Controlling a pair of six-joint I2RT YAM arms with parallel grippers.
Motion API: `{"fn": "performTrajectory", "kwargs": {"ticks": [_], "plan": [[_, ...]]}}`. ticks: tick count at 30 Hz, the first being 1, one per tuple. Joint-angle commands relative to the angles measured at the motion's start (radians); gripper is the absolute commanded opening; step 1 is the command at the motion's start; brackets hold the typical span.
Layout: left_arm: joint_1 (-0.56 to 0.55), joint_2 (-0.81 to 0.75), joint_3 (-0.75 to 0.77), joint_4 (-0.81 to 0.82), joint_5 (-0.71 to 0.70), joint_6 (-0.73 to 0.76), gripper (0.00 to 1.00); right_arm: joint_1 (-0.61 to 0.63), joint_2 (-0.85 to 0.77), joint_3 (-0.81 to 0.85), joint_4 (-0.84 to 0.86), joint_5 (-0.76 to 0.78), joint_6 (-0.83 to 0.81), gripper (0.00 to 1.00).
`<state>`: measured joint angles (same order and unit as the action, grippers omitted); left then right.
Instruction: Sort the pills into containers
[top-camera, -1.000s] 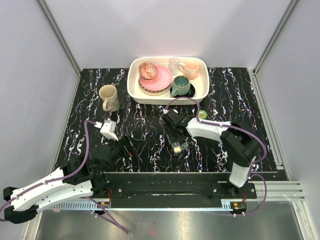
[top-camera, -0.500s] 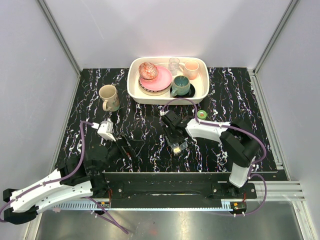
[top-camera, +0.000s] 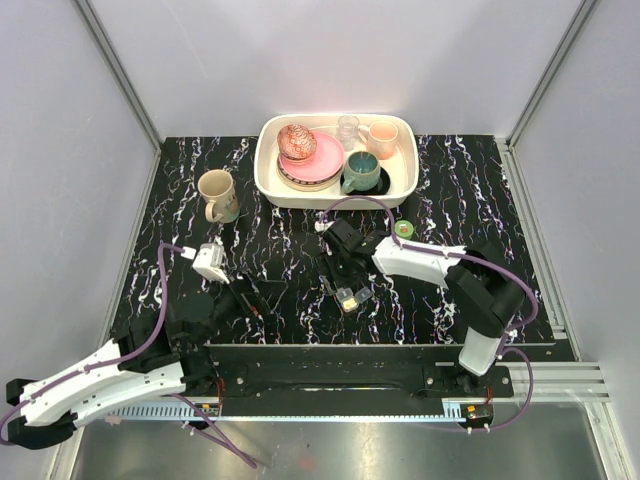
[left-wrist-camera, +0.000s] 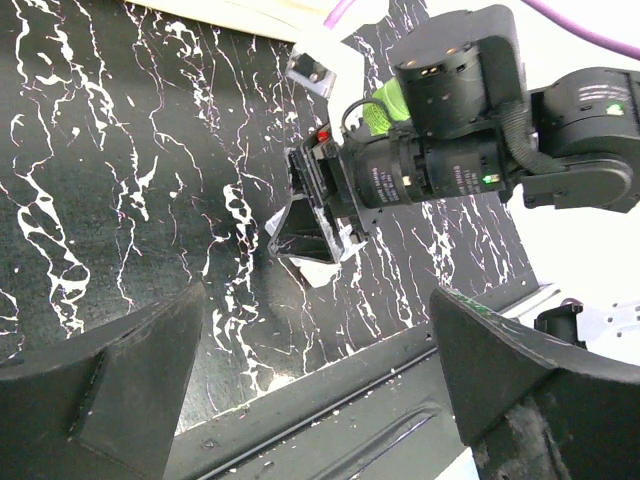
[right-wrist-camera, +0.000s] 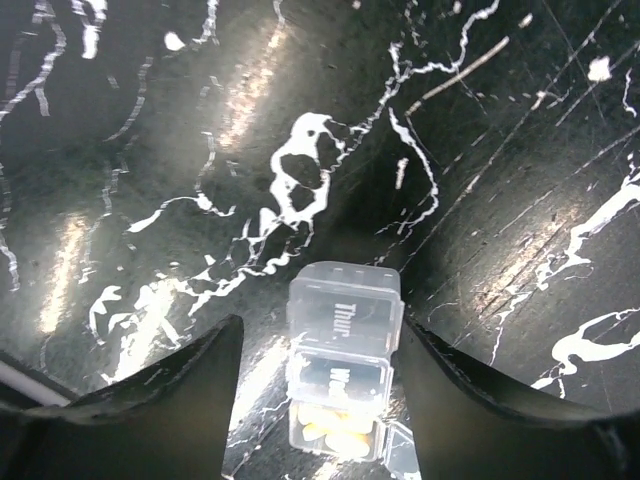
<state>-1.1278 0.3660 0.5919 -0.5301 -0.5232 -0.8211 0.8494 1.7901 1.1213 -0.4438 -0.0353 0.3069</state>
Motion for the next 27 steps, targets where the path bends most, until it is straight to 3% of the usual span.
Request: {"fn": "performTrajectory", "kwargs": {"ticks": [1,10,18,20,22,24,27], "plan": [[0.0,-0.01,-0.012,0.012,-0.023,-0.013,0.99,0.01,-0.081,0.067,-0.001,-0.038,-0.011,0.7],[0.0,-0.007,-0.012,0.01,-0.024,-0.012,0.99,0.011,-0.132,0.097,-0.076,0.078,-0.02,0.73],[0.0,0.013,-0.012,0.019,-0.028,-0.01,0.99,0.008,-0.289,0.006,-0.122,0.307,0.201,0.73],[0.0,0.027,-0.014,0.054,-0.015,0.026,0.99,-0.001,-0.357,-0.04,-0.122,0.305,0.263,0.71],[0.0,0.103,-0.027,0.187,0.116,0.164,0.99,-0.013,-0.44,-0.098,-0.121,0.287,0.316,0.69],[0.002,0.163,-0.026,0.24,0.159,0.25,0.99,-0.024,-0.481,-0.147,-0.115,0.276,0.345,0.68],[0.014,0.33,0.0,0.356,0.216,0.348,0.99,-0.039,-0.582,-0.234,-0.064,0.232,0.365,0.66]]}}
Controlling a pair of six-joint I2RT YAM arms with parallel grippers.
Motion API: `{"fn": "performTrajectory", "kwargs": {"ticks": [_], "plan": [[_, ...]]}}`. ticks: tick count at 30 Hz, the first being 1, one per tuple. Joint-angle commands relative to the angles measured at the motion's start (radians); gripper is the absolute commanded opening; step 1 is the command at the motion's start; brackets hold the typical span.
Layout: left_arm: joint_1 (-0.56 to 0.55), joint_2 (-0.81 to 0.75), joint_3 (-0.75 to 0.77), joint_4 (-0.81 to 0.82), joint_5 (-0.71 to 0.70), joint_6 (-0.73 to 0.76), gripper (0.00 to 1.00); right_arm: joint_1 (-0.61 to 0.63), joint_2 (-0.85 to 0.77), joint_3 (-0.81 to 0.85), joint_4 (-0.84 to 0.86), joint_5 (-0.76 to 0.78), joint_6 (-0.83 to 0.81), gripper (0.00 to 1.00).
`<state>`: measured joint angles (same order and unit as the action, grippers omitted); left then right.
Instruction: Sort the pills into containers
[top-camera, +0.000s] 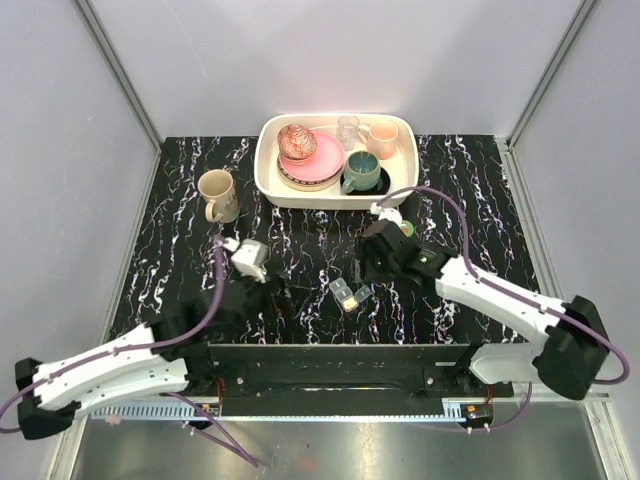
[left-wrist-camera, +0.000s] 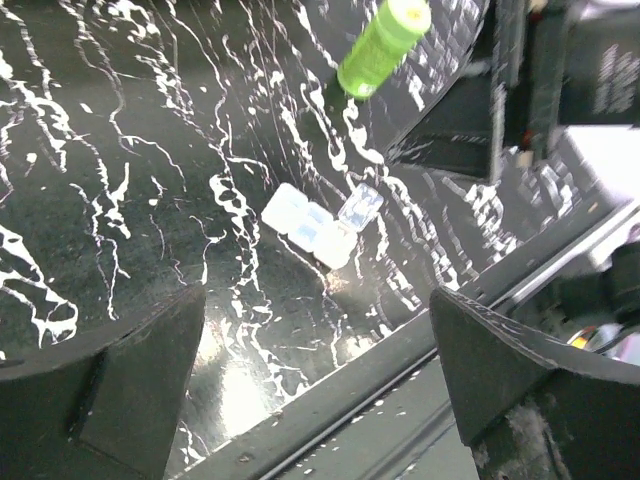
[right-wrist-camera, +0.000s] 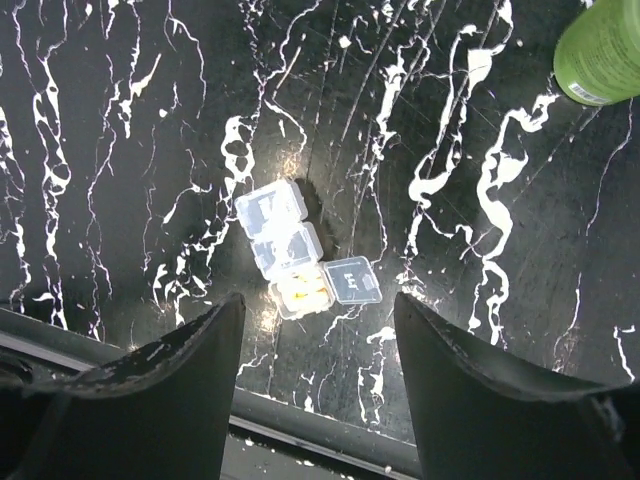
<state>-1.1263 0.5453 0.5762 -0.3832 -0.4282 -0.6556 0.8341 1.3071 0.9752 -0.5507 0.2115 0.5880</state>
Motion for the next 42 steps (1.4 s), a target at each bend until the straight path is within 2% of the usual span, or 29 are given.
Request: {"fn": "performTrajectory", "kwargs": {"ticks": [1,7,10,15,19,27,33,42], "plan": [[0.025,0.244,0.027,0.245,0.184,0.207,0.99,-0.032,-0.12,-0.113,0.063,-0.027,0.09,0.66],[0.218,0.537,0.062,0.49,0.492,0.329,0.98,-0.075,-0.265,-0.25,0.112,-0.08,0.128,0.61],[0.302,0.629,0.1,0.526,0.569,0.379,0.98,-0.085,-0.313,-0.286,0.12,-0.096,0.133,0.61],[0.361,0.77,0.152,0.546,0.689,0.438,0.97,-0.102,-0.347,-0.317,0.121,-0.113,0.131,0.63],[0.388,0.866,0.197,0.558,0.802,0.458,0.96,-0.115,-0.362,-0.331,0.127,-0.121,0.131,0.68],[0.415,0.992,0.186,0.596,0.845,0.464,0.91,-0.151,-0.388,-0.348,0.133,-0.149,0.136,0.67],[0.441,1.054,0.18,0.638,0.93,0.461,0.88,-0.167,-0.385,-0.355,0.144,-0.155,0.13,0.66],[0.45,1.079,0.182,0.647,0.994,0.47,0.88,-0.187,-0.381,-0.359,0.152,-0.178,0.128,0.67]]}}
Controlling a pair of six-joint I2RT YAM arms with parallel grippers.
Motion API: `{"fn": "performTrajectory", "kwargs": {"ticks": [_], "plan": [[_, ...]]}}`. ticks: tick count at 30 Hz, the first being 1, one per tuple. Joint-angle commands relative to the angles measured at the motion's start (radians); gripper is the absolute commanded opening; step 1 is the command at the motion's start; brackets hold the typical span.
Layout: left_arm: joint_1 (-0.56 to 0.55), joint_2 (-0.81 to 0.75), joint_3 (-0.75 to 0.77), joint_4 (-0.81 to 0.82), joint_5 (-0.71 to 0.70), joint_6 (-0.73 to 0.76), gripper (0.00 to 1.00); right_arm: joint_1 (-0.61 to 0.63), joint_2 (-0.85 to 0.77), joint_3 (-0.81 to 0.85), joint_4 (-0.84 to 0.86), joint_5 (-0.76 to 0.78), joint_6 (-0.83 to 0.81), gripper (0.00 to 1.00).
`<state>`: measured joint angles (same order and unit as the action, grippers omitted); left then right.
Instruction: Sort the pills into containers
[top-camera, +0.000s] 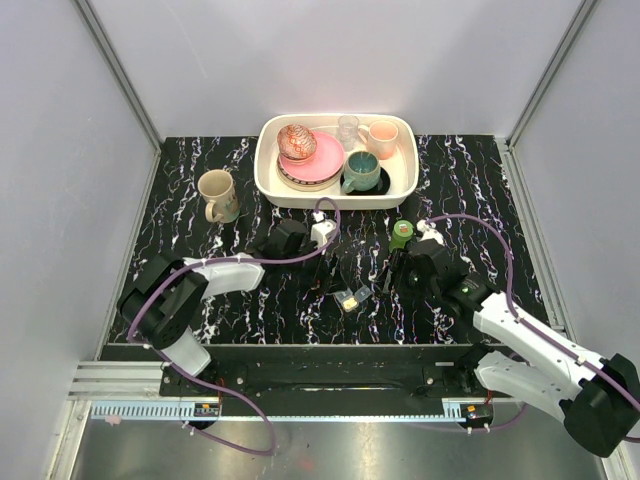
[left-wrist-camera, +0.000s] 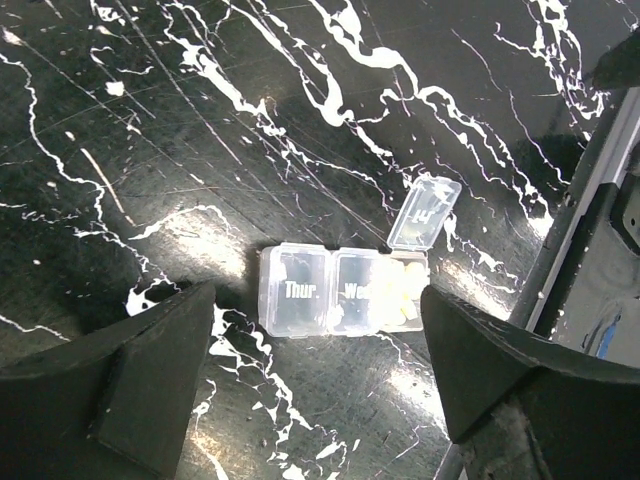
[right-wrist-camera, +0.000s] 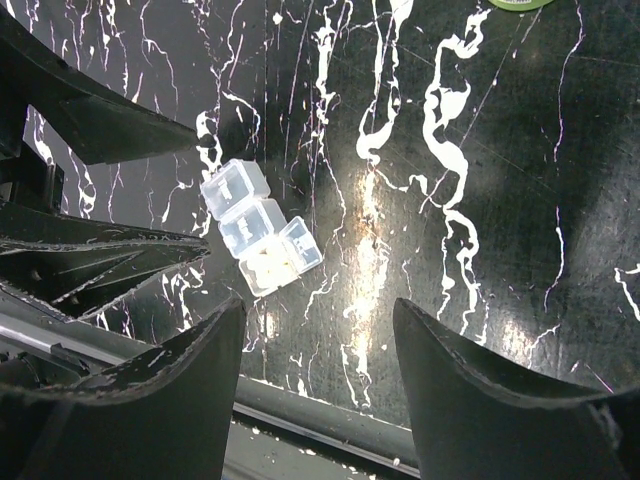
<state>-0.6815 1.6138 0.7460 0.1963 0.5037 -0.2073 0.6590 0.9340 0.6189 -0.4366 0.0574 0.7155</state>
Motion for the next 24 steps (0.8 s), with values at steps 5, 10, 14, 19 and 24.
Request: {"fn": "performTrajectory", "kwargs": {"ticks": [5,10,14,19,24], "plan": [[0.007,0.017,0.012,0.045,0.064,0.037,0.86,-0.016,-0.012,-0.005,0.036,-0.03,0.001,0.67],[0.014,0.021,0.0,0.034,0.053,0.046,0.86,-0.018,-0.009,-0.008,0.038,-0.034,-0.001,0.67],[0.026,0.034,0.0,0.038,0.052,0.048,0.85,-0.019,-0.009,-0.004,0.038,-0.034,-0.002,0.67],[0.037,0.064,0.018,0.032,0.064,0.057,0.82,-0.021,-0.009,-0.004,0.036,-0.039,-0.005,0.67],[0.037,0.092,0.026,0.029,0.084,0.059,0.79,-0.021,-0.004,-0.007,0.038,-0.041,-0.005,0.67]]}}
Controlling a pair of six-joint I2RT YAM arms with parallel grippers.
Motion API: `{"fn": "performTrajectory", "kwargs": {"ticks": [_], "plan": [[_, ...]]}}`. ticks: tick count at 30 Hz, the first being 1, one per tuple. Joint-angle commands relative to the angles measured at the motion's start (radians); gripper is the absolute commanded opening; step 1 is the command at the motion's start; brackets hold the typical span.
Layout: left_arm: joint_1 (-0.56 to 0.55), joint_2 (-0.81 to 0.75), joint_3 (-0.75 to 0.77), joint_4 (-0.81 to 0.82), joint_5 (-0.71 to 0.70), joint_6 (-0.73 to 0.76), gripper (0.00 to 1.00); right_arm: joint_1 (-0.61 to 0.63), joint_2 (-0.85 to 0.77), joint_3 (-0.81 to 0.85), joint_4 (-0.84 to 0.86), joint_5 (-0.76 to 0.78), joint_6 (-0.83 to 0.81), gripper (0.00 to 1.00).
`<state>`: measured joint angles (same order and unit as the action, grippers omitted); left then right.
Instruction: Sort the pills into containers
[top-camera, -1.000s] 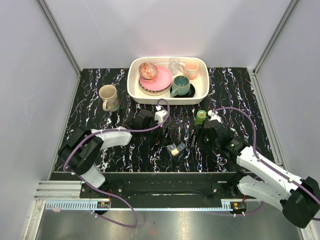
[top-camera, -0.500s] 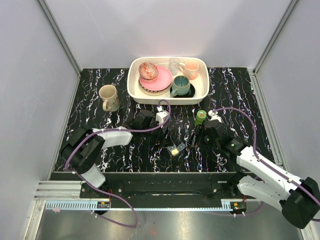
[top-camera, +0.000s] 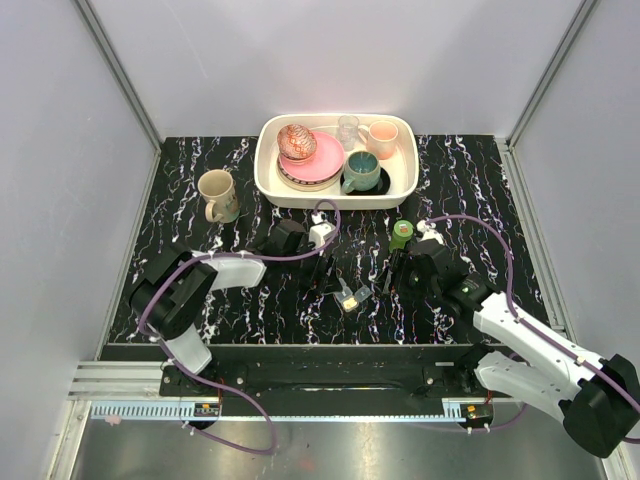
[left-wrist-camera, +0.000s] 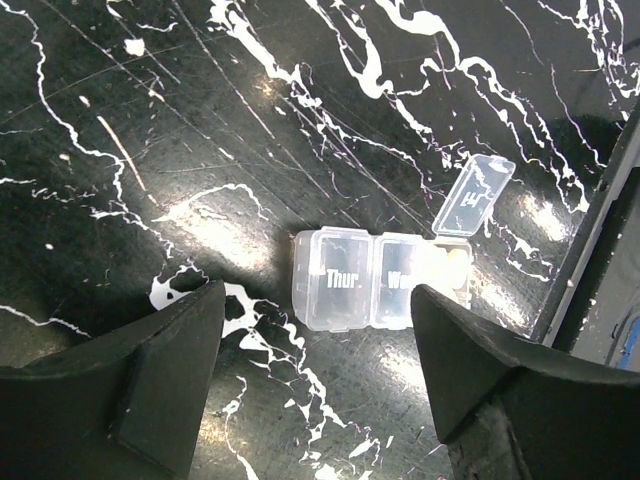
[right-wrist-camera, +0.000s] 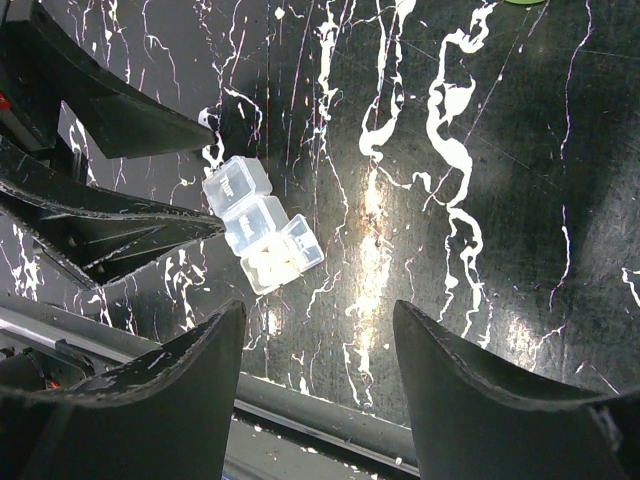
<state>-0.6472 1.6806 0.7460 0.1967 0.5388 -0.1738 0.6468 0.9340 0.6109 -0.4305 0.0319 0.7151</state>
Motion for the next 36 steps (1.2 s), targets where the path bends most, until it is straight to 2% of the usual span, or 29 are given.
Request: {"fn": "performTrajectory", "kwargs": {"ticks": [1,11,23,26,36], "plan": [[0.003,0.028,0.024,0.03,0.053,0.025,0.79,-0.009,-0.003,0.001,0.033,-0.015,-0.005,0.67],[-0.006,0.047,0.0,0.056,0.09,0.008,0.72,-0.012,0.002,-0.016,0.041,-0.018,0.0,0.61],[-0.025,0.068,-0.01,0.053,0.046,0.002,0.62,-0.013,0.057,-0.042,0.094,-0.009,0.018,0.38],[-0.023,0.068,-0.011,0.044,0.044,0.007,0.57,-0.018,0.084,-0.042,0.113,-0.01,0.027,0.32],[-0.029,0.068,-0.023,0.029,0.036,0.017,0.47,-0.032,0.176,-0.043,0.174,-0.003,0.043,0.18]]}}
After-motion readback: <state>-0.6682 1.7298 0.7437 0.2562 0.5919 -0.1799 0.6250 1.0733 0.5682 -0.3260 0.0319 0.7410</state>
